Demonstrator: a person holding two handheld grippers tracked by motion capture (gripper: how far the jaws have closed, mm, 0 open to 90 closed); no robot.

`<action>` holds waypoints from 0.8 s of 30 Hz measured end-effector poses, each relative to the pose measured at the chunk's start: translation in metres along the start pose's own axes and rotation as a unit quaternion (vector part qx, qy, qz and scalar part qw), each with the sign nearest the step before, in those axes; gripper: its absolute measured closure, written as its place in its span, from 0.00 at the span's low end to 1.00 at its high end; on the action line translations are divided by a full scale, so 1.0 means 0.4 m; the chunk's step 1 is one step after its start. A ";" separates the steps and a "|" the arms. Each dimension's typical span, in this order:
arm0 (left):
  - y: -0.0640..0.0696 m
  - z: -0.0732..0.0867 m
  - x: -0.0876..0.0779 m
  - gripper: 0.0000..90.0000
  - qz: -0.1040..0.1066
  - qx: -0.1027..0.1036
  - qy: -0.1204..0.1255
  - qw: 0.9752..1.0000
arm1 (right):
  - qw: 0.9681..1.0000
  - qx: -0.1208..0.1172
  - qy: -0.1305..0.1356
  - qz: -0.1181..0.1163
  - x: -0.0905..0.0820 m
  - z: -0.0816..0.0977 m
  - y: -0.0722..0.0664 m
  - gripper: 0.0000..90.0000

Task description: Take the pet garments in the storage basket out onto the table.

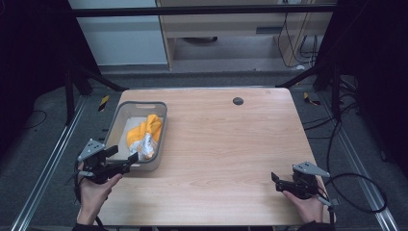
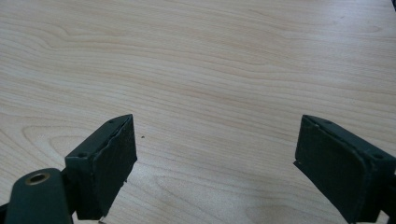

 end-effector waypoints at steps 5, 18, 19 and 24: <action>0.000 -0.008 0.013 0.15 -0.002 0.002 -0.003 1.000 | 1.000 0.001 0.001 0.002 -0.002 -0.001 0.002 0.14; -0.012 -0.023 0.060 0.15 -0.009 0.011 -0.026 1.000 | 1.000 0.003 0.009 0.003 -0.006 -0.006 0.007 0.14; -0.012 -0.023 0.060 0.15 -0.009 0.011 -0.026 1.000 | 1.000 0.006 0.008 0.002 -0.006 -0.006 0.006 0.14; -0.017 -0.037 0.079 0.15 -0.016 0.021 -0.038 0.999 | 1.000 0.007 0.007 0.001 -0.007 -0.005 0.006 0.14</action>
Point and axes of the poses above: each handheld gripper's, and its own axes: x roughly forward along the jaws, z roughly out of its underside, y roughly to its right, the point moved 9 cm from there along x, roughly forward along the jaws, and after that the axes turned 12 degrees about -z, right-handed, at the moved point
